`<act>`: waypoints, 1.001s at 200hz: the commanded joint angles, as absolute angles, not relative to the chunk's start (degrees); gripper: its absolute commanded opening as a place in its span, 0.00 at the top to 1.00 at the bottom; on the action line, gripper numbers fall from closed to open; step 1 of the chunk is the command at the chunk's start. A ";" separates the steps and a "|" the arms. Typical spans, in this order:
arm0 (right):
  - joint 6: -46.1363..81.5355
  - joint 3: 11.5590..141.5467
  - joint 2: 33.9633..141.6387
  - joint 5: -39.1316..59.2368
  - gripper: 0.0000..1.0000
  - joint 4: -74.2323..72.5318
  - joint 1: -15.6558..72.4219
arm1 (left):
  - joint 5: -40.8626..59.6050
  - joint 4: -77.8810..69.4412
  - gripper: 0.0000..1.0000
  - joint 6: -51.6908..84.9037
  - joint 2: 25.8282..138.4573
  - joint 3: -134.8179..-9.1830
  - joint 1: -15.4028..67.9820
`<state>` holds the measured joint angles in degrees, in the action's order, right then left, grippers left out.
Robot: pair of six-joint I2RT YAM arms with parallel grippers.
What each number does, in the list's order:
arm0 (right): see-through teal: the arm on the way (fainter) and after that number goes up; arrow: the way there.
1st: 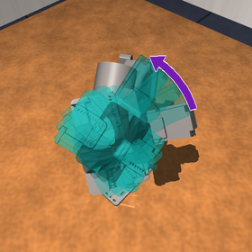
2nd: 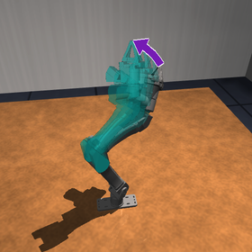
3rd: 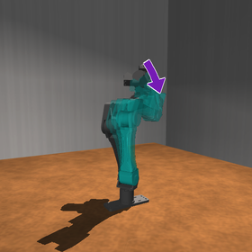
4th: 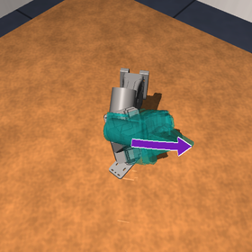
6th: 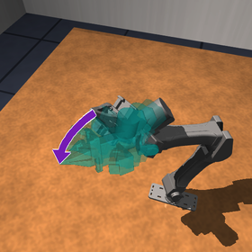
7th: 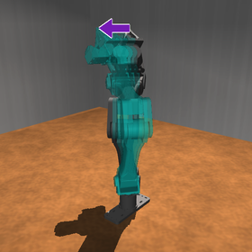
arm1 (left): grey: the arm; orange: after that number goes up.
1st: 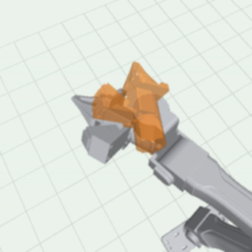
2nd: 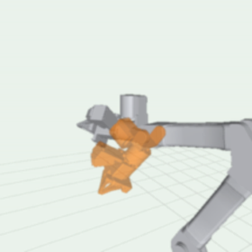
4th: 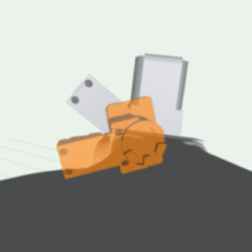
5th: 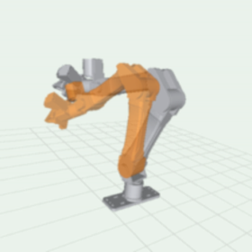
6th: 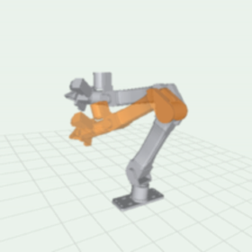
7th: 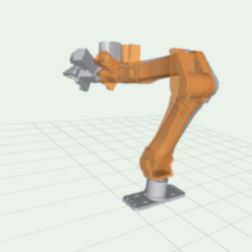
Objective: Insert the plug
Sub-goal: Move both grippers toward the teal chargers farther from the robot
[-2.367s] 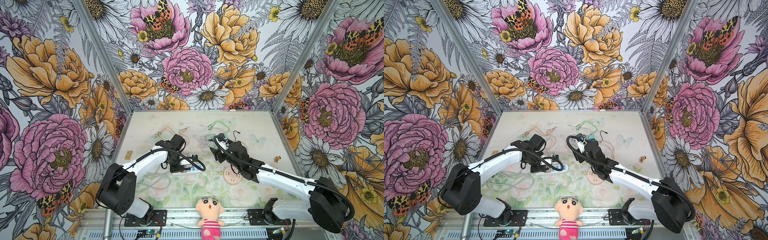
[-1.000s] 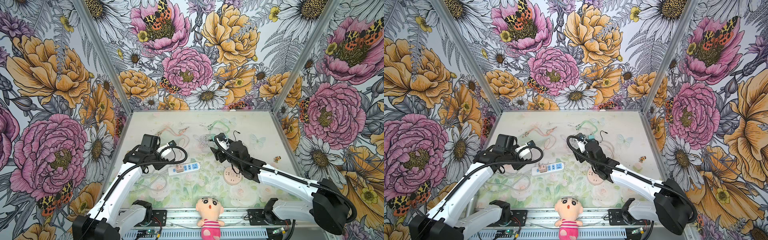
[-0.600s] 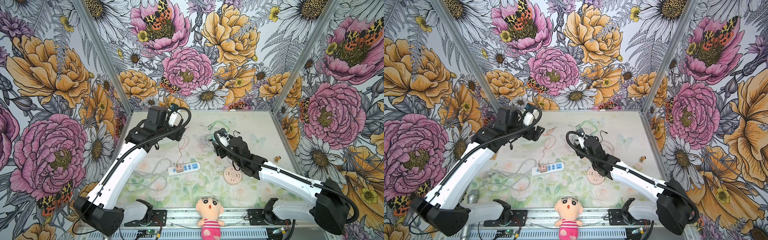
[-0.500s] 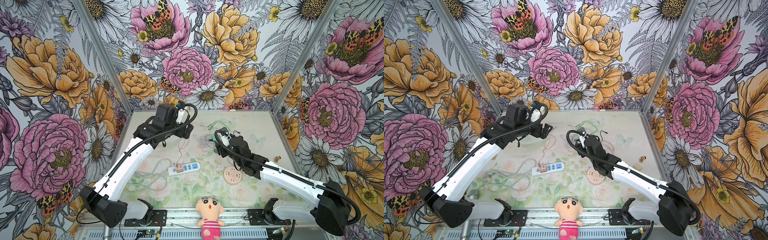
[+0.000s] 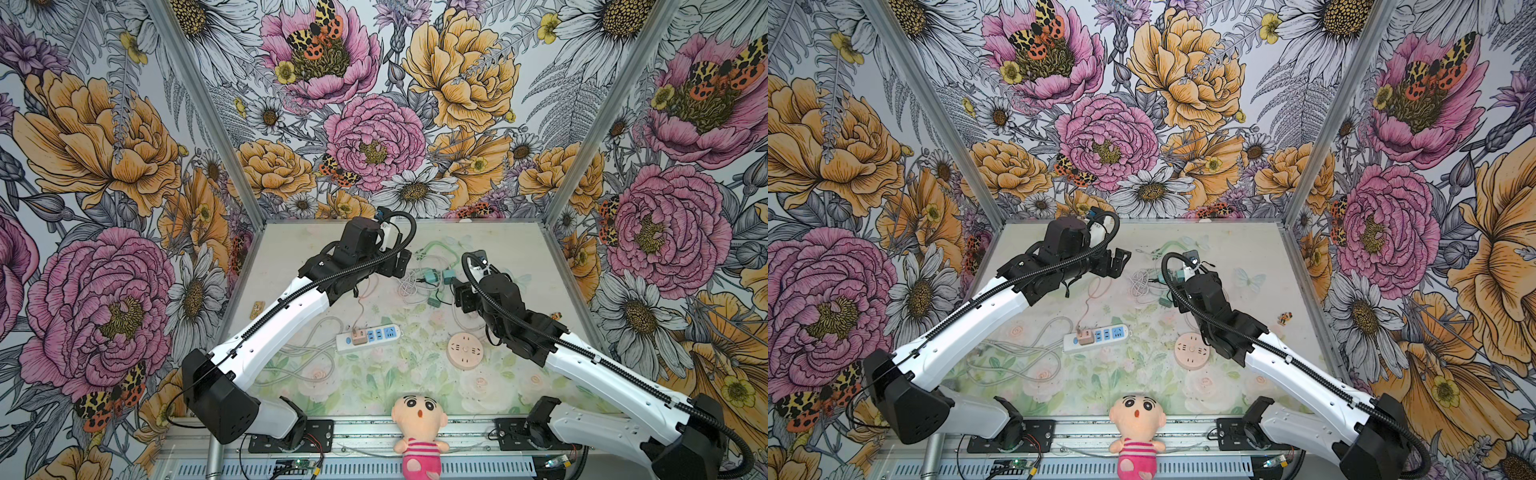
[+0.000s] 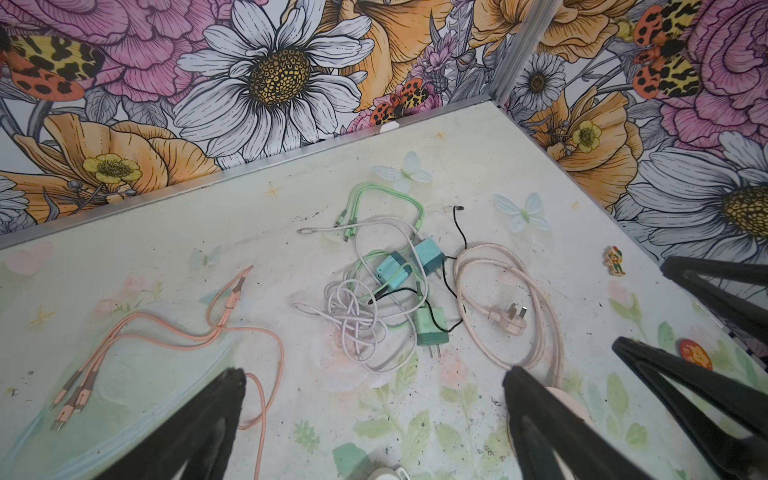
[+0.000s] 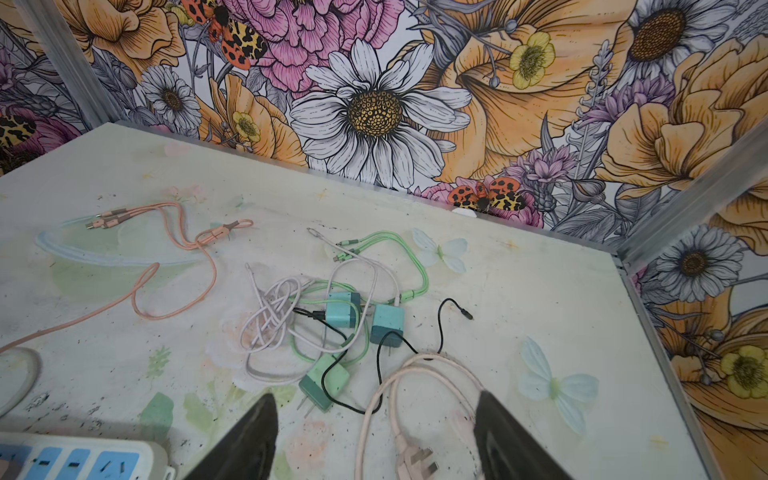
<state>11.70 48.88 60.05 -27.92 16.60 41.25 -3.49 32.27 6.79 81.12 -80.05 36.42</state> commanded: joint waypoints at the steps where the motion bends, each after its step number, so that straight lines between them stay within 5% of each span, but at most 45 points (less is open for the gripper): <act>1: 16.62 51.18 60.21 -29.82 0.25 21.84 40.79 | -4.01 26.46 0.01 7.59 81.33 -79.43 36.78; 76: 25.34 51.45 62.71 -25.21 0.25 29.89 31.49 | -1.01 26.70 0.14 7.99 80.69 -73.01 37.27; 151: 21.55 66.44 84.53 -16.92 0.32 29.62 23.50 | -1.16 26.80 0.31 7.06 89.86 -76.96 37.20; 200: 21.58 71.60 92.97 -13.05 0.36 27.95 21.79 | 2.77 26.66 0.34 8.78 96.83 -83.25 36.56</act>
